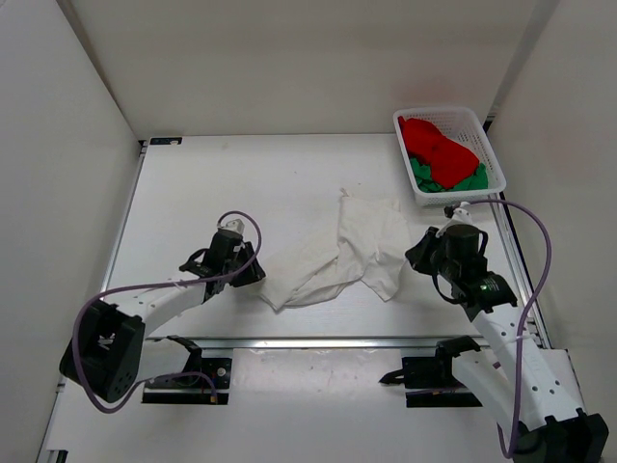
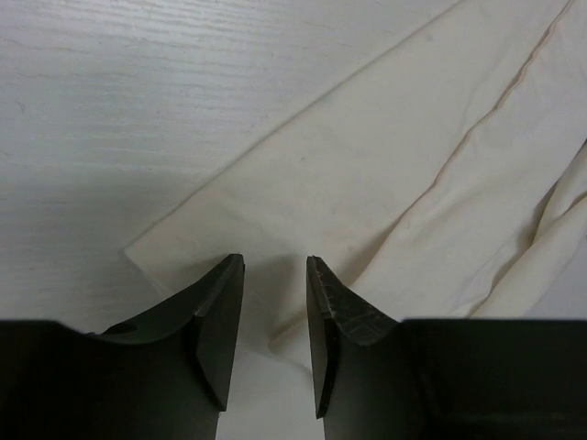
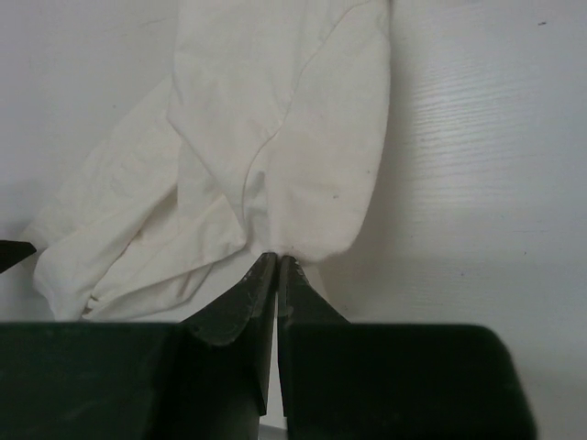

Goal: Fold and stack the t-shirts
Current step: Flatten out the tshirt

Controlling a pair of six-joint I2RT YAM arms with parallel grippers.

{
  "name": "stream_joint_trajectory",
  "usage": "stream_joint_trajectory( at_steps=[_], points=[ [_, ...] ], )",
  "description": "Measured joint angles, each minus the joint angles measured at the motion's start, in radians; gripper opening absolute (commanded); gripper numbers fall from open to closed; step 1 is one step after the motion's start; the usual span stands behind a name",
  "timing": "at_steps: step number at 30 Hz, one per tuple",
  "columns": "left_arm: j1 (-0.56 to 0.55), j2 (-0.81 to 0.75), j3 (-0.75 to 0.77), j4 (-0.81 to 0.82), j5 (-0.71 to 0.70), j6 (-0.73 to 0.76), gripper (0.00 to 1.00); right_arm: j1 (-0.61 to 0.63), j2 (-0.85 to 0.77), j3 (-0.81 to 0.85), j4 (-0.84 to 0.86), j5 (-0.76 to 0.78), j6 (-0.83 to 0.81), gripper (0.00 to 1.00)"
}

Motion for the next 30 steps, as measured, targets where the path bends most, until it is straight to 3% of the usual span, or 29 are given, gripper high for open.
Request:
stream_joint_trajectory(
  at_steps=[2,9,16,18,23,26,30],
  points=[
    [-0.008,-0.013,-0.009,-0.002,-0.002,0.002,0.50,0.001,0.005,0.000,0.012,-0.003,0.000,0.00],
    [-0.030,-0.188,-0.034,-0.019,-0.003,-0.004,0.52,0.002,0.019,-0.020,0.045,-0.019,-0.003,0.01],
    [-0.124,-0.073,-0.034,-0.025,0.014,0.002,0.58,0.002,0.017,-0.026,0.046,-0.028,-0.004,0.00],
    [-0.126,-0.050,-0.034,-0.025,0.016,0.006,0.50,0.002,0.015,-0.027,0.047,-0.031,-0.003,0.00],
    [-0.136,-0.042,-0.032,-0.016,0.023,0.014,0.15,0.003,0.010,-0.036,0.054,-0.035,-0.003,0.00],
    [-0.140,-0.029,-0.032,-0.003,0.029,0.014,0.00,0.003,0.010,-0.040,0.059,-0.038,-0.003,0.00],
    [-0.137,-0.027,-0.029,-0.003,0.034,0.011,0.00,0.003,0.010,-0.040,0.065,-0.043,-0.003,0.00]
  ],
)
